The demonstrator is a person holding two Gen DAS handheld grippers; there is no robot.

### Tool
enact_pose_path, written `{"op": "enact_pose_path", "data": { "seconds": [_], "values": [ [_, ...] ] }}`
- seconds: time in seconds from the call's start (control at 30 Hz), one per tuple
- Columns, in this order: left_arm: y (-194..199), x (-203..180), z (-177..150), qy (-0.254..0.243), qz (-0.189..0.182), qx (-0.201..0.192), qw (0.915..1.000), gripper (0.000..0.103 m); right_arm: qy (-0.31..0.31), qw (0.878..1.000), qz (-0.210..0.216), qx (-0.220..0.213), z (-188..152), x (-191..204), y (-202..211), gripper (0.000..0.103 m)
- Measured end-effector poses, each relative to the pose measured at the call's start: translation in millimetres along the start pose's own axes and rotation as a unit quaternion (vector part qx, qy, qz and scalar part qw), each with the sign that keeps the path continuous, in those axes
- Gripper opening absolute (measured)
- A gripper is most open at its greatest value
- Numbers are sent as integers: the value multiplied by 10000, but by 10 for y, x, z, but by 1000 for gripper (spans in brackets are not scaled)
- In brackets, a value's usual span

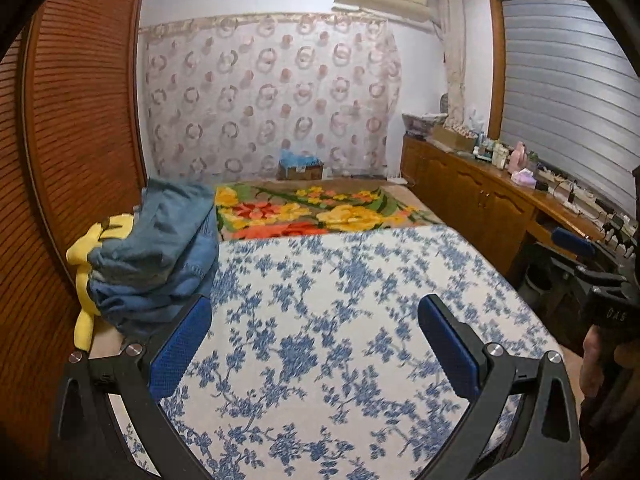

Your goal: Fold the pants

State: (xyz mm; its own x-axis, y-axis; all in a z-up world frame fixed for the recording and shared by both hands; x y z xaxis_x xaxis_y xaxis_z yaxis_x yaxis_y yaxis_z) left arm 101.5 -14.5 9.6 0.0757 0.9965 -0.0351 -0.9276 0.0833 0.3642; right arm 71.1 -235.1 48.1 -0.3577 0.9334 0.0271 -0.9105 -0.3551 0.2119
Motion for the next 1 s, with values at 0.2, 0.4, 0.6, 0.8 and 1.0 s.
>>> {"op": "enact_pose_path", "data": {
  "seconds": [0.2,0.4,0.6,0.8,1.0],
  "values": [
    [173,-96,203,-75,-38,-243,9997,103,1,9997,-31,-245,67,-5,200,99],
    [270,-102,254,-53,-14,-329,9994,103,34,9994,-36,-351,35,-37,246,99],
    [284,-89,244,-64,2,-320,9995,103,54,9994,-63,-340,6,-60,186,99],
    [294,-76,242,-61,16,-331,9994,103,61,9993,-69,-360,23,-66,174,99],
    [309,-64,233,-55,23,-332,9994,103,58,9993,-44,-372,27,-74,171,99]
  ]
}}
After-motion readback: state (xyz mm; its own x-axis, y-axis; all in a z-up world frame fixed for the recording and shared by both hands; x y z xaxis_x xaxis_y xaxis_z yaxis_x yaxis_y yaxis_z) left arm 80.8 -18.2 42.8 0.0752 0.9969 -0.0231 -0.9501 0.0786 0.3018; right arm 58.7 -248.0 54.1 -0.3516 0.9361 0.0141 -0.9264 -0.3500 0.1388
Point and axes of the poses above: each gripper's, at about its wrist camera, not at the fingertips, and y roughly against the way its jaws point, x to its left, z to its top, the point moved 5 cm from there along -y, roughly the way its jaws point, and after that the axes turned 7 degrees about -x, right-handed, at the moved point
